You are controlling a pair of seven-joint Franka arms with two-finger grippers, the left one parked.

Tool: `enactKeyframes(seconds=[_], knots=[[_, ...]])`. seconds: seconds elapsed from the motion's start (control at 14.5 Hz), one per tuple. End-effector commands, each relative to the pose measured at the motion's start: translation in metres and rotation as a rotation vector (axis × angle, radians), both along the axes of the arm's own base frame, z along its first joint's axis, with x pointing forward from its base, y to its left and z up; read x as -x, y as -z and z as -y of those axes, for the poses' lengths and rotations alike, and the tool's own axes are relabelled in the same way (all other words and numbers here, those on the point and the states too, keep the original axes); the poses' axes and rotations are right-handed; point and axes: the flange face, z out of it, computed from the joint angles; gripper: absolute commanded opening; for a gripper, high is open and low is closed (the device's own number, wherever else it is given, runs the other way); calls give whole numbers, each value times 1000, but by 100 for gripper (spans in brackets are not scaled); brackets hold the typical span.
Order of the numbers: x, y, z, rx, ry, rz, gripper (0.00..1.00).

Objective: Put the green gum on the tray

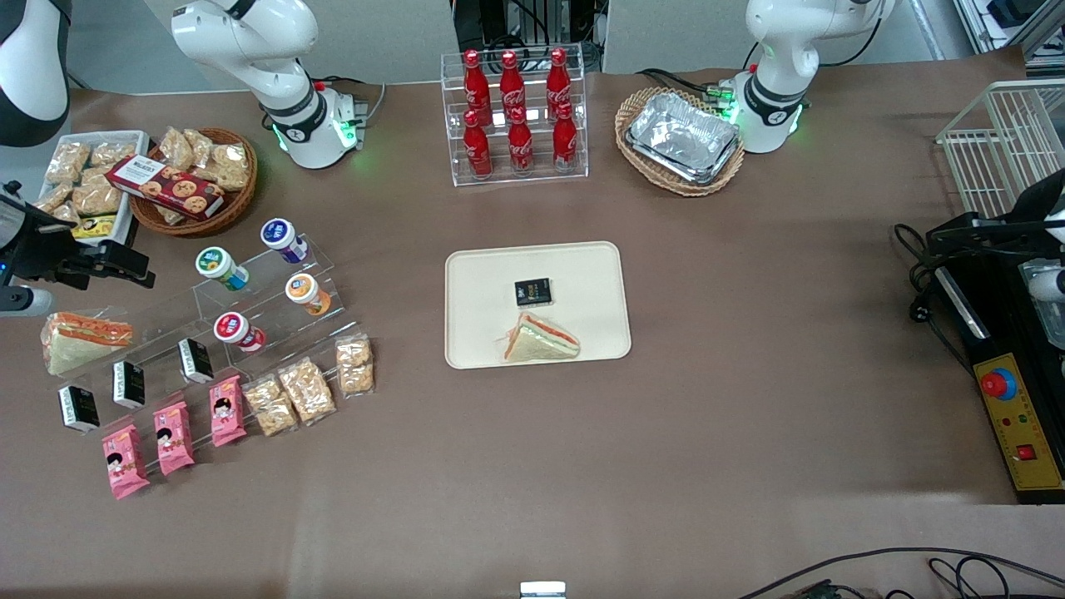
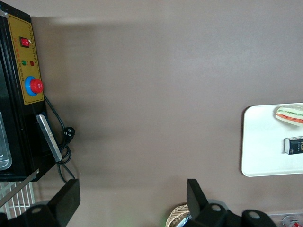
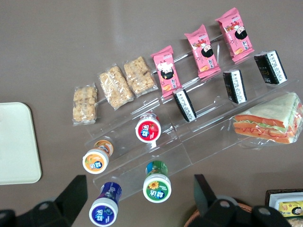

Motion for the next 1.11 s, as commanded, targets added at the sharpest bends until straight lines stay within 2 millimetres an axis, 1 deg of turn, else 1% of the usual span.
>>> enactKeyframes(seconds=[0.0,0.41,1.04], knots=[[-1,-4,1,3,-11,10,100],[-1,-2,1,6,-13,3,100],[6,-2,1,8,-15,-25,100]])
